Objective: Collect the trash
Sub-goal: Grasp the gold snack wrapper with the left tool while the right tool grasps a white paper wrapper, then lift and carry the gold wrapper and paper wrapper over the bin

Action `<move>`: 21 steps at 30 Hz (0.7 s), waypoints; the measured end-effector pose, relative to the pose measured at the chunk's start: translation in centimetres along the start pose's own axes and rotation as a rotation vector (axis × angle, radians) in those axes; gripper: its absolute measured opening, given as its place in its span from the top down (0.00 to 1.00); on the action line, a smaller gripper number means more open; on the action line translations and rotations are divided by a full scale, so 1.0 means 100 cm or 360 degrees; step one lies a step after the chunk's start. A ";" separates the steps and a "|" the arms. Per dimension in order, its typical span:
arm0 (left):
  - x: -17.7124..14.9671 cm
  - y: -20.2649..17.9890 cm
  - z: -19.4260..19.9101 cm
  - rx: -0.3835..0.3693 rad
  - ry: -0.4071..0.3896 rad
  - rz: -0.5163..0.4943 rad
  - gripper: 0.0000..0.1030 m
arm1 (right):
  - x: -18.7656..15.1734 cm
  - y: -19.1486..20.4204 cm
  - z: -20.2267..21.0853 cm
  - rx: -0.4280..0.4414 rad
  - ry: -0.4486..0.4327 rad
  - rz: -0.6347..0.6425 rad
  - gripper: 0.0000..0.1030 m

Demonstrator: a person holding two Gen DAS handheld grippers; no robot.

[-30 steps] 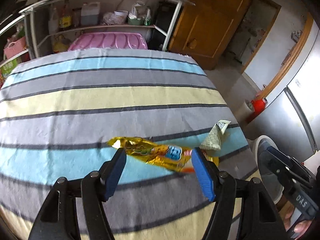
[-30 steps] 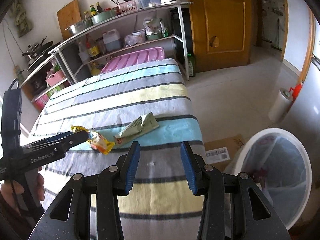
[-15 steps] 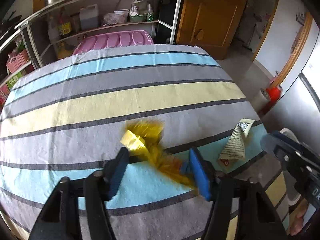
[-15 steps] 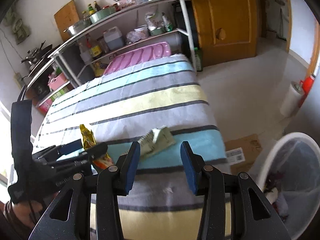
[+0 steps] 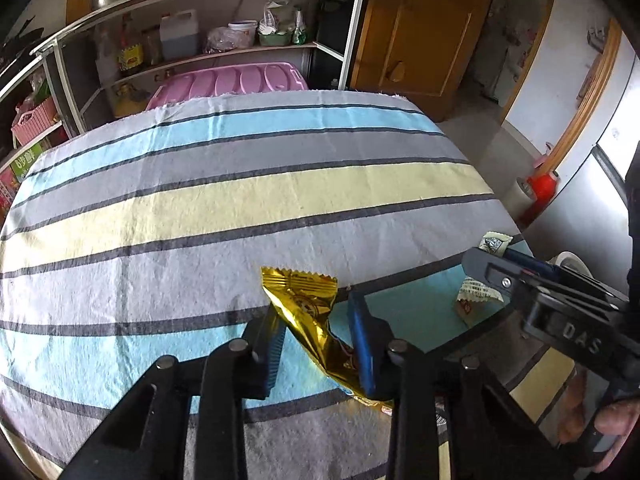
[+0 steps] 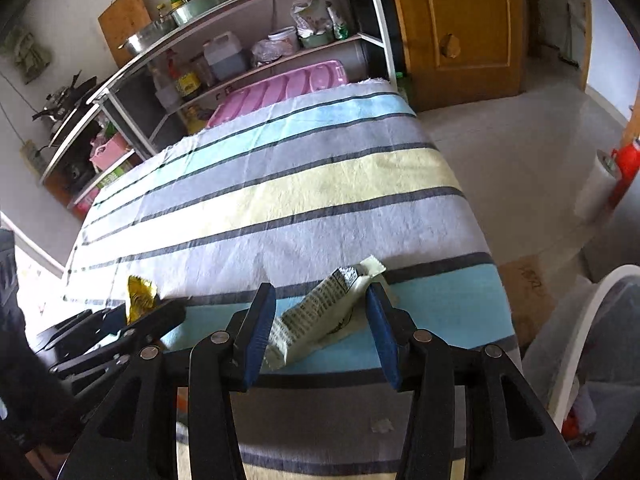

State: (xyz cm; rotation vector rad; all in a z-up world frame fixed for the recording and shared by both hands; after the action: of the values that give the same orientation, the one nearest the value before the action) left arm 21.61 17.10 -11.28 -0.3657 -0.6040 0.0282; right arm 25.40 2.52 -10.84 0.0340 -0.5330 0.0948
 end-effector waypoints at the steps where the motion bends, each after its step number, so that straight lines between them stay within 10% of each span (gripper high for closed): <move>1: 0.000 0.000 0.001 -0.0009 0.0000 0.0004 0.70 | 0.001 0.000 -0.001 -0.0007 -0.0003 0.0000 0.54; 12: -0.005 -0.001 0.006 -0.0056 -0.0016 0.0011 0.71 | -0.003 0.003 0.004 -0.0096 -0.0097 0.0105 0.82; 21: -0.005 -0.013 0.014 -0.0095 -0.0050 -0.0028 0.75 | -0.005 -0.011 0.025 -0.0050 -0.0162 0.0042 0.85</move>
State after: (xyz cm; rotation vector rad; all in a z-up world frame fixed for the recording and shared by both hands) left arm 20.27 16.27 -10.06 -0.4186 -0.6401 -0.0011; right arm 23.84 1.29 -8.99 0.0014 -0.6368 0.1107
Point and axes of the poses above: each gripper's, at about its wrist camera, not at the fingertips, and z roughly against the way its jaws point, y to its left, x to its top, the point moved 10 cm from there along -z, roughly the way its jaws point, and after that the axes turned 15 degrees about -x, right-handed, at the moved point
